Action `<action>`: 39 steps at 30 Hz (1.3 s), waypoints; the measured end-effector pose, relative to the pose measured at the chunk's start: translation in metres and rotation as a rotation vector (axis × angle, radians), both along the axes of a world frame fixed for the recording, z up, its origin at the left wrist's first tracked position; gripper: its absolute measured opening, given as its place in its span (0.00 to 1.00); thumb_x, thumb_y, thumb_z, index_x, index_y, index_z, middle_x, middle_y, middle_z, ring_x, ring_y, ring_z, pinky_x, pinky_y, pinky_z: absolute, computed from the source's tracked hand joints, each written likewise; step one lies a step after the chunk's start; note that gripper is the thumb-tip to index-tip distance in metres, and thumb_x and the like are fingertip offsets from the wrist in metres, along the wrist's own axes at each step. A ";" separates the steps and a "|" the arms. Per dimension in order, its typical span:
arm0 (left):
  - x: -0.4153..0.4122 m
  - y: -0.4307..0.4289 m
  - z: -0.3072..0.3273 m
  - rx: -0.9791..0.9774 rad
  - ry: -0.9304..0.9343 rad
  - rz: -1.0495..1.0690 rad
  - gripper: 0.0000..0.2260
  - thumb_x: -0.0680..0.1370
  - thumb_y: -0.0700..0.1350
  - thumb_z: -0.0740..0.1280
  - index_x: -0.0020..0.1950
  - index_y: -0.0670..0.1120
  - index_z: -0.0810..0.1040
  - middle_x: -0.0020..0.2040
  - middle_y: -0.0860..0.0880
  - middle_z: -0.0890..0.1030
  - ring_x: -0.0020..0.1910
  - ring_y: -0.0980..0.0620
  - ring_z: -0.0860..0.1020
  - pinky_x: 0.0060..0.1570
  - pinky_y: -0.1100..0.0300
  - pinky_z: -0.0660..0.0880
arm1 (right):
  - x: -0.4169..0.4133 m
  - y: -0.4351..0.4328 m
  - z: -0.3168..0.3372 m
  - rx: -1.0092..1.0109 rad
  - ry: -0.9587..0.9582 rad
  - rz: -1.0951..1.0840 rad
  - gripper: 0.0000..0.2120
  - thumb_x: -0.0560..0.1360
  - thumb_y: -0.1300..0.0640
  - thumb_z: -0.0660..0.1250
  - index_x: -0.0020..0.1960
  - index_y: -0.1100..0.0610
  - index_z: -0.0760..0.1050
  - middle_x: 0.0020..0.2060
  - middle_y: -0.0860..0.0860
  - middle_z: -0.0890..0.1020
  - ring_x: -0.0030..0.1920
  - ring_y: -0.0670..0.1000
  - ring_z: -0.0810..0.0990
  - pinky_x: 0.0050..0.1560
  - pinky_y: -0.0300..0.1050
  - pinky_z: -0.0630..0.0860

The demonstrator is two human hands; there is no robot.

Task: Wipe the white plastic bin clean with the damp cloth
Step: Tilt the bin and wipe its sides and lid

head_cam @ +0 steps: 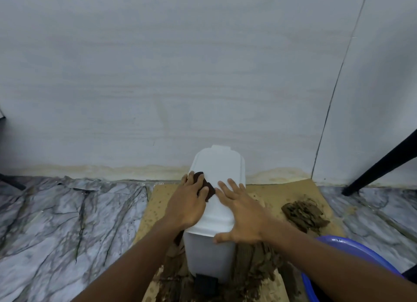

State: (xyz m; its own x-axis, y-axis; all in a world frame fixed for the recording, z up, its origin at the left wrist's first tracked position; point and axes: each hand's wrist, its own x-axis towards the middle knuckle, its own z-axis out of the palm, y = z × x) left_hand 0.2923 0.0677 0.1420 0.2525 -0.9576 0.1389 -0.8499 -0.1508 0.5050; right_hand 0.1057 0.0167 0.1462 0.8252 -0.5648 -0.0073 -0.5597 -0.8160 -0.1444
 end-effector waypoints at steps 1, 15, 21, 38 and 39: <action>0.005 -0.004 0.002 0.014 0.018 0.012 0.24 0.86 0.52 0.52 0.82 0.49 0.58 0.83 0.48 0.54 0.82 0.49 0.51 0.76 0.54 0.55 | 0.005 -0.004 0.003 0.026 -0.002 0.009 0.60 0.64 0.24 0.65 0.80 0.51 0.38 0.79 0.48 0.37 0.76 0.49 0.30 0.72 0.48 0.29; -0.043 -0.043 -0.007 0.022 0.076 -0.142 0.26 0.86 0.56 0.50 0.83 0.48 0.53 0.84 0.47 0.44 0.81 0.50 0.37 0.76 0.56 0.38 | -0.061 -0.067 0.026 0.126 0.059 0.001 0.60 0.61 0.40 0.77 0.80 0.43 0.42 0.79 0.40 0.44 0.78 0.41 0.42 0.76 0.44 0.44; -0.020 -0.099 0.013 0.198 -0.165 -0.243 0.25 0.87 0.55 0.47 0.83 0.49 0.51 0.84 0.43 0.46 0.82 0.44 0.38 0.77 0.48 0.38 | -0.063 -0.045 0.019 0.111 -0.020 -0.023 0.60 0.63 0.27 0.70 0.80 0.48 0.39 0.76 0.38 0.38 0.74 0.36 0.33 0.67 0.31 0.29; -0.003 -0.188 0.019 0.097 -0.320 -0.487 0.19 0.86 0.51 0.49 0.70 0.51 0.74 0.69 0.49 0.72 0.71 0.50 0.65 0.71 0.52 0.58 | -0.041 -0.041 0.008 -0.004 -0.028 0.241 0.43 0.72 0.28 0.62 0.79 0.41 0.48 0.79 0.43 0.43 0.78 0.43 0.36 0.78 0.47 0.36; -0.002 -0.185 0.021 0.105 -0.320 -0.480 0.19 0.87 0.51 0.48 0.69 0.51 0.74 0.68 0.49 0.72 0.70 0.49 0.66 0.70 0.52 0.59 | -0.041 -0.039 0.009 -0.001 -0.021 0.250 0.42 0.72 0.29 0.62 0.79 0.41 0.48 0.79 0.43 0.44 0.78 0.43 0.36 0.78 0.47 0.37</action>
State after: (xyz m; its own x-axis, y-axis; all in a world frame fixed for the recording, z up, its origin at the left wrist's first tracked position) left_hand 0.2905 -0.1168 0.1631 -0.2518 -0.9671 0.0355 -0.9431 0.2535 0.2151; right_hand 0.0647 -0.0226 0.1554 0.9391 -0.3434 0.0113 -0.3377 -0.9287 -0.1529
